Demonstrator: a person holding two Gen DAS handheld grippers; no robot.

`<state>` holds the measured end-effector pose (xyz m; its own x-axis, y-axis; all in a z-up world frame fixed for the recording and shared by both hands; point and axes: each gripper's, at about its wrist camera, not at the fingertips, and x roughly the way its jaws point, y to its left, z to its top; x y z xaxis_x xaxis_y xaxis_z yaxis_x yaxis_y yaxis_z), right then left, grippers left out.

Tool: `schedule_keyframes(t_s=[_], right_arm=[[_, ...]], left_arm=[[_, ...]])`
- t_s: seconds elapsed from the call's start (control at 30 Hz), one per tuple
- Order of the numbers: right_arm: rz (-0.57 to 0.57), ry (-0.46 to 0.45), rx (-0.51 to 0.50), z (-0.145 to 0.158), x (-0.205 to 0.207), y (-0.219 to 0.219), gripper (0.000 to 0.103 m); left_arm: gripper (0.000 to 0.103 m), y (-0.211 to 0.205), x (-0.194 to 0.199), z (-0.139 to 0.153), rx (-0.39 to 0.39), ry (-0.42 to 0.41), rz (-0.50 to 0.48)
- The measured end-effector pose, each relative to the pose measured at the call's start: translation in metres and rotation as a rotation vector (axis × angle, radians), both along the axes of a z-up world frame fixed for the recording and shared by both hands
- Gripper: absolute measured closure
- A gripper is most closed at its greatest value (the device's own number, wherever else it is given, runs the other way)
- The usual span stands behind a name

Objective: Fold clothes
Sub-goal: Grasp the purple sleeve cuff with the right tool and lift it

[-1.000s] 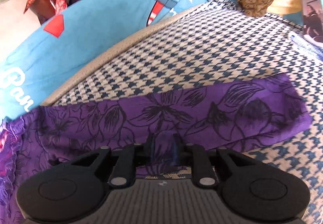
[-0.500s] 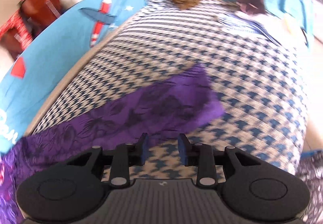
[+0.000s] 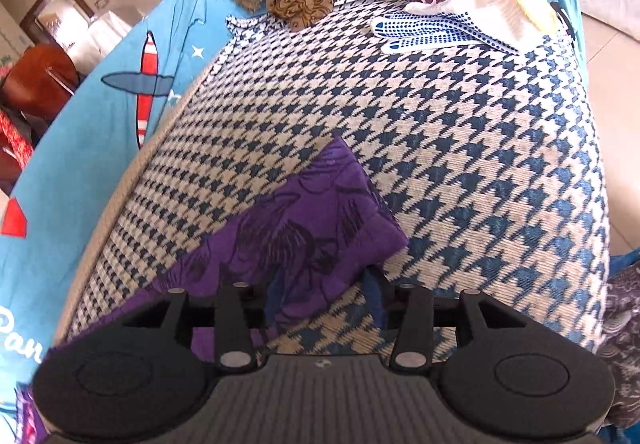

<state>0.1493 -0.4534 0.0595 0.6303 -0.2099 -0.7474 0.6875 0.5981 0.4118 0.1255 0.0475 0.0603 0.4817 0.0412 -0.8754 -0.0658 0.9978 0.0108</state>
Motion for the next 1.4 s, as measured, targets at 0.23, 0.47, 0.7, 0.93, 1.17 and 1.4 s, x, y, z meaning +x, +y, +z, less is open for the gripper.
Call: schedule_keyframes(t_s=[0.23,0.47,0.7,0.93,1.17,1.4], right_arm=[[-0.001,-0.017,-0.086,-0.006,0.017,0.005,0.072],[-0.015,-0.104,-0.074,-0.005,0.018,0.004,0.094],[0.1,-0.269,-0.056,0.021,0.025,0.025,0.094],[0.247,-0.359,-0.041,0.039,0.042,0.073,0.094],[0.372,-0.388,-0.019,0.042,0.07,0.132,0.094],[0.486,-0.444,-0.009,0.051,0.09,0.189,0.094]], left_arm=[[0.0,-0.002,0.002,-0.002,-0.003,0.009,0.002],[0.0,-0.002,0.002,-0.002,0.001,0.011,0.001],[0.0,-0.002,0.004,-0.003,0.006,0.021,0.006],[0.0,0.004,0.007,-0.008,-0.019,0.051,0.029],[0.0,0.008,0.006,-0.009,-0.039,0.055,0.037],[0.0,0.018,0.007,-0.008,-0.075,0.052,0.078]])
